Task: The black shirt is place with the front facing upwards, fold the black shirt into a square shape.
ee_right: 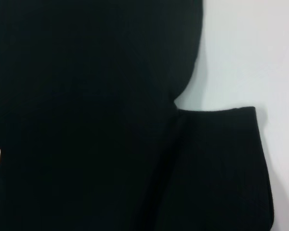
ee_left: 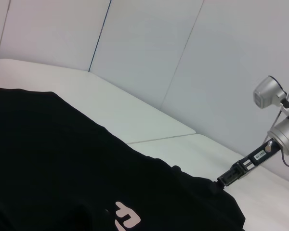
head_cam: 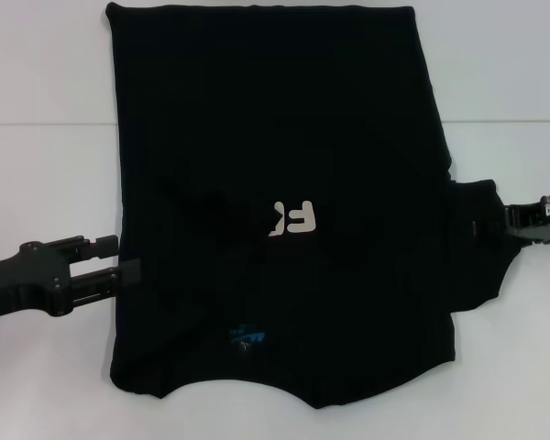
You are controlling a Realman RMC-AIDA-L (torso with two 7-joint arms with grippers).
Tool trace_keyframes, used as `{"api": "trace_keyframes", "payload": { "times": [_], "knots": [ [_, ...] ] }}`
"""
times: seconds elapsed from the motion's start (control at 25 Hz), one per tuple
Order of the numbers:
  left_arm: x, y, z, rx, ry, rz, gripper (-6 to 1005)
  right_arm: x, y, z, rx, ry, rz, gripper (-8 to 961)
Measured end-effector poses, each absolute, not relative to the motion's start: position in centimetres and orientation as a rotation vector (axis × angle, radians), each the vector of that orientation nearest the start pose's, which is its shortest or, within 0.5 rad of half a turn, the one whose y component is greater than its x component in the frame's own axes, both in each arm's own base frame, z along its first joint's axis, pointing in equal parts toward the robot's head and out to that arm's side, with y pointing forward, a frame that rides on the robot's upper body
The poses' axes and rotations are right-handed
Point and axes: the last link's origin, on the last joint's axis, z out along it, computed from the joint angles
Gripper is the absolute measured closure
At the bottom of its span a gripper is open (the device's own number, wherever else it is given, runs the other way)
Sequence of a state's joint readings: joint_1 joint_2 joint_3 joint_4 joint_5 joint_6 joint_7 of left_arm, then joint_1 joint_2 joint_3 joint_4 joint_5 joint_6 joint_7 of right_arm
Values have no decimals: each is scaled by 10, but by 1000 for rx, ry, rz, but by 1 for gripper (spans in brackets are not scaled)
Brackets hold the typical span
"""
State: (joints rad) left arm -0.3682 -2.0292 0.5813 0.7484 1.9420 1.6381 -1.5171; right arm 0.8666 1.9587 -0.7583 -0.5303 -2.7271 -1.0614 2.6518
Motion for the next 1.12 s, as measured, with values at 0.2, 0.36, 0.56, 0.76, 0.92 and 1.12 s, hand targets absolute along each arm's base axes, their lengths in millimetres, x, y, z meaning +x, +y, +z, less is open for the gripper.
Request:
{"api": "trace_keyframes", "payload": {
  "times": [0.2,0.36,0.56,0.76,0.92,1.12],
  "knots": [
    [-310,297,54,-2505,-871,-772,361,280,435,30,-1991,1602,-98,177],
    [-310,297,55,-2506,-870,-772,361,280,435,30,-1991,1601,-102,277],
    [-311,297,55,-2506,-870,-771,360,280,434,29,-1993,1605,-104,460],
    [-310,297,55,-2508,-870,-773,360,280,434,29,-1994,1606,-105,571],
    [-311,297,55,-2508,-871,-773,360,280,434,29,-1995,1605,-105,659],
    [-311,296,55,-2508,-871,-773,361,282,434,32,-1991,1607,-98,858]
  ]
}}
